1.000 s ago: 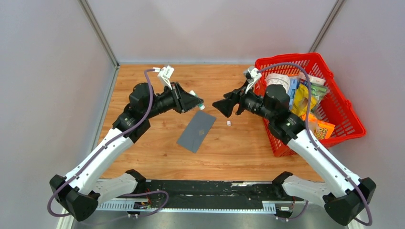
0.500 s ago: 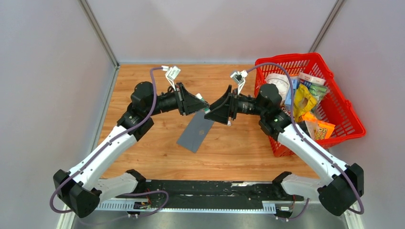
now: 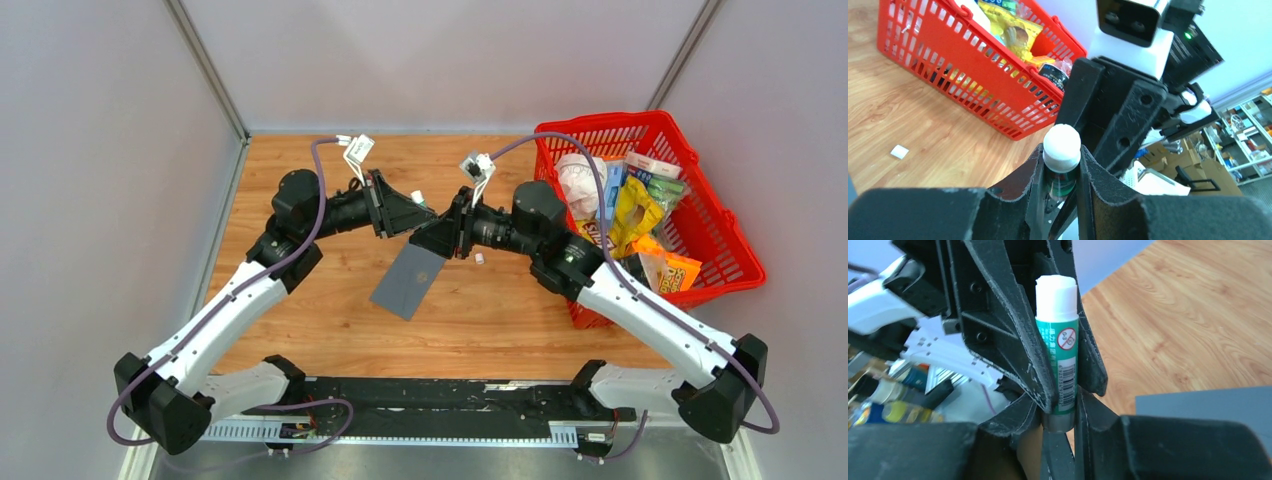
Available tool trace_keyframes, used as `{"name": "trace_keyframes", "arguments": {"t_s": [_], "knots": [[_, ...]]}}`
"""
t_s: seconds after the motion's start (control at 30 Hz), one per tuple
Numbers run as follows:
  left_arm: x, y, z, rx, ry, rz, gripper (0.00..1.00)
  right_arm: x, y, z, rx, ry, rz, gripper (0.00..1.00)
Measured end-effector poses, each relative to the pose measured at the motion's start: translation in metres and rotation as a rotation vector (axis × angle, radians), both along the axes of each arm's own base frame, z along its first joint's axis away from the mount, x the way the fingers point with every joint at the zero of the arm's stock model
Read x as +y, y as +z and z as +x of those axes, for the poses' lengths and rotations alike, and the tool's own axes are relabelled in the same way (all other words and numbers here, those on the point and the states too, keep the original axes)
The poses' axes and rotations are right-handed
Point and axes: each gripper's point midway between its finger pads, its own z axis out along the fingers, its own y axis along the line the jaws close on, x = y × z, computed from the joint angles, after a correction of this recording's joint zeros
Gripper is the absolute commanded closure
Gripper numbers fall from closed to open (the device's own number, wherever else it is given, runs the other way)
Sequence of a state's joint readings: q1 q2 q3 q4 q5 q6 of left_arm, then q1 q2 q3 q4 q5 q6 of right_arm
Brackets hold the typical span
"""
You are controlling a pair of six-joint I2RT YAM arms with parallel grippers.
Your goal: Place the letter into the envelope and seal it
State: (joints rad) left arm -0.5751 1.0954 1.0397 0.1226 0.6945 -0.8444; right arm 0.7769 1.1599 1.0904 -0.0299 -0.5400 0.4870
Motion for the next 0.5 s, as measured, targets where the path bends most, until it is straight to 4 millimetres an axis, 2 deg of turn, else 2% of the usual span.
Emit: {"name": "trace_keyframes", "arguments": {"t_s": [0.1, 0.33, 0.47, 0.5], "knots": [[0.003, 0.000, 0.004, -0.002, 0.033, 0.000, 1.00, 0.007, -0.002, 0.005, -0.014, -0.111, -0.059, 1.00], [0.016, -0.002, 0.022, 0.007, 0.183, 0.021, 1.00, 0.015, -0.009, 0.028, -0.057, -0.438, -0.264, 1.00], [0.021, -0.013, 0.030, 0.059, 0.261, 0.059, 1.00, 0.013, -0.022, 0.038, -0.168, -0.609, -0.438, 1.00], [0.022, -0.017, 0.032, 0.077, 0.279, 0.070, 1.00, 0.012, -0.025, 0.041, -0.205, -0.654, -0.489, 0.97]]}}
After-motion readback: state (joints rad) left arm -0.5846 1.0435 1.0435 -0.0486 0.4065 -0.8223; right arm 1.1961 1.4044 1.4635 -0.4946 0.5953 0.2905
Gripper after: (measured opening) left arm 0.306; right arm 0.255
